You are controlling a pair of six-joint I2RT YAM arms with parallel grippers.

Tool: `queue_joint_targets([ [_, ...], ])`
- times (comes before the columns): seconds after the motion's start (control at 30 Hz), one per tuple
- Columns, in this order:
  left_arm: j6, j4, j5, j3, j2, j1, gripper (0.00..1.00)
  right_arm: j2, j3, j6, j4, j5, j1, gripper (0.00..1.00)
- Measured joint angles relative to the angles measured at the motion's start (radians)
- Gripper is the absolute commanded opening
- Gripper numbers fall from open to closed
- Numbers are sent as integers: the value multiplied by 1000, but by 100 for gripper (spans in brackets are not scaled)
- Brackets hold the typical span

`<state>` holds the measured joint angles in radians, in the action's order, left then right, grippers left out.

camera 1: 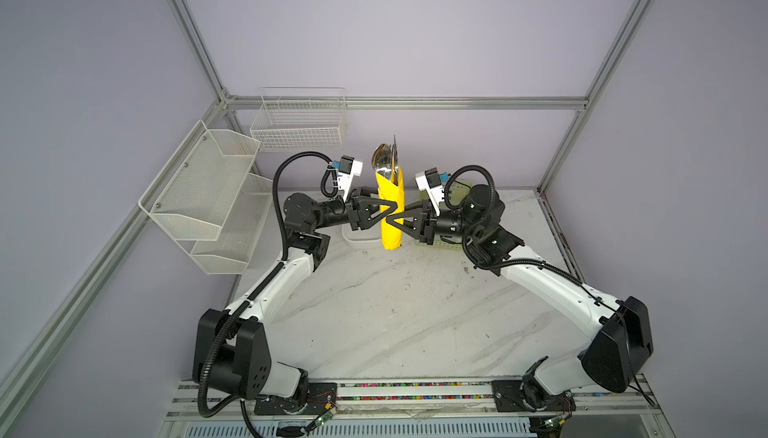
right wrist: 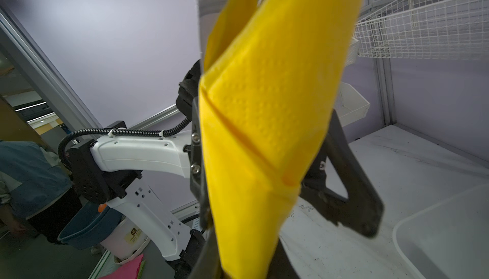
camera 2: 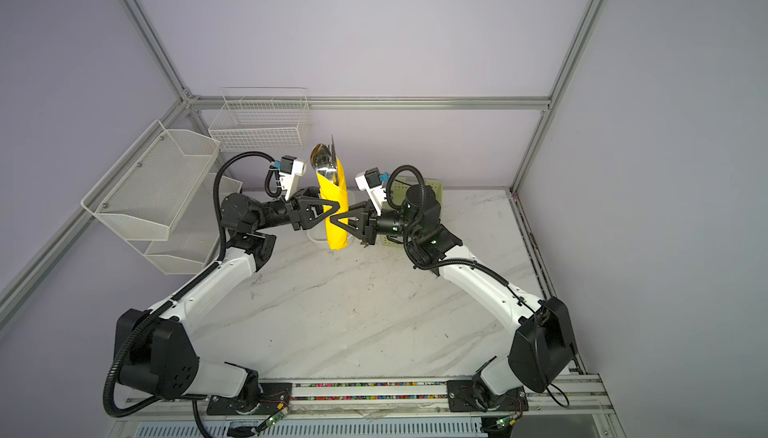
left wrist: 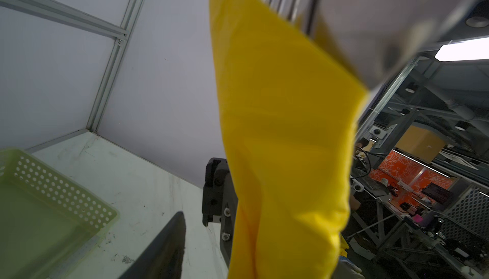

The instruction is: Place the utensils on the paper napkin and roll it up

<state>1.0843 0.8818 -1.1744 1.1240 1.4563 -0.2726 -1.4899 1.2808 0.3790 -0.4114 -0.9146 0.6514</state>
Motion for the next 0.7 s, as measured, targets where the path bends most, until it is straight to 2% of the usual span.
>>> queue_joint_targets([
  [0.23, 68, 89, -23, 0, 19, -21, 41, -23, 0, -13, 4, -6, 0, 0],
  [0.43, 84, 111, -20, 0, 19, -17, 33, -16, -3, -16, 4, 0, -3, 0],
  [0.57, 87, 126, -21, 0, 19, -16, 33, 12, -23, -16, 7, 5, -21, 0],
  [0.7, 114, 153, -13, 0, 20, -16, 22, 28, -25, -16, 12, -1, -42, 0],
])
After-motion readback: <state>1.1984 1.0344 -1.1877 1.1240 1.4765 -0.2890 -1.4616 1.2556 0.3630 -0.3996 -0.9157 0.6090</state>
